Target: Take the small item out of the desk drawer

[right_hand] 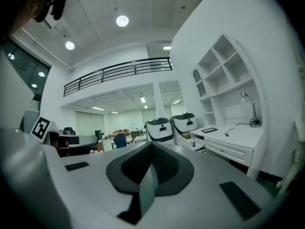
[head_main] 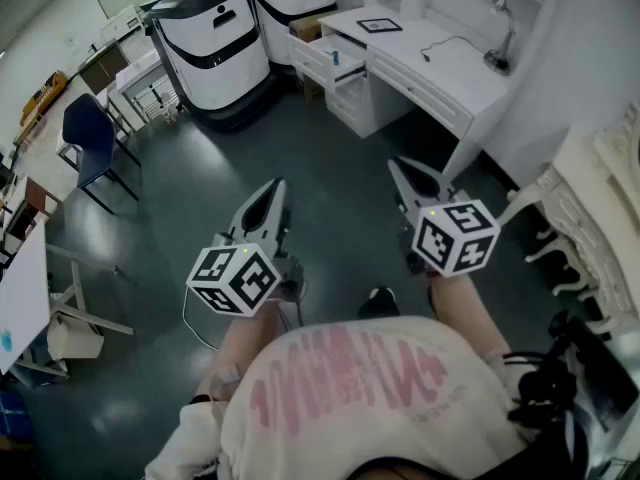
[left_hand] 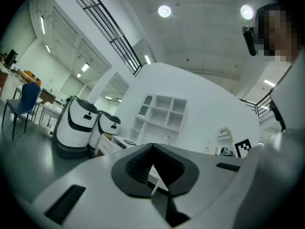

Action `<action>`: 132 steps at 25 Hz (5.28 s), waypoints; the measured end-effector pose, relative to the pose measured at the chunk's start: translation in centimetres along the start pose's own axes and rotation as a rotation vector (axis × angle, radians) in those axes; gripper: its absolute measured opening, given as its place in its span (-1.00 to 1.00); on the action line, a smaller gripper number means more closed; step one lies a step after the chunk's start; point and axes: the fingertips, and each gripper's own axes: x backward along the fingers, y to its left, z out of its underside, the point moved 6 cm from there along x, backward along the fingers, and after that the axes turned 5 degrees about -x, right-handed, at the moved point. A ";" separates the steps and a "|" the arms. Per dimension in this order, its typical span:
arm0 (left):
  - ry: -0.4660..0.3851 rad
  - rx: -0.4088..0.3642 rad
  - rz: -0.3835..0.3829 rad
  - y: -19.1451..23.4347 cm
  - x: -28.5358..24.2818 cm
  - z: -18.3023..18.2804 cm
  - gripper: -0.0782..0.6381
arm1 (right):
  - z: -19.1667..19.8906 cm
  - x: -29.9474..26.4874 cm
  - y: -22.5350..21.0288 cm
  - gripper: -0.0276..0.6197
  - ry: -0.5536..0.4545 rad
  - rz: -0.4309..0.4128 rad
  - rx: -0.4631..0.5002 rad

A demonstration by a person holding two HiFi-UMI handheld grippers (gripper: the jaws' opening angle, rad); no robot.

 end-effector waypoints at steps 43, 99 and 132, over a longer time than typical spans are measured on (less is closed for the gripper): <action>0.050 0.083 -0.116 19.3 -32.5 0.2 -0.70 | -4.1 -34.3 -21.8 -0.86 0.136 -0.070 -0.062; 0.339 0.148 0.112 59.7 -82.6 0.8 -0.70 | -5.0 -88.9 -47.2 -0.86 0.302 0.127 -0.184; 0.566 0.226 -0.111 68.9 -84.4 7.9 -0.70 | 14.1 -101.1 -53.8 -0.36 1.069 -0.160 0.190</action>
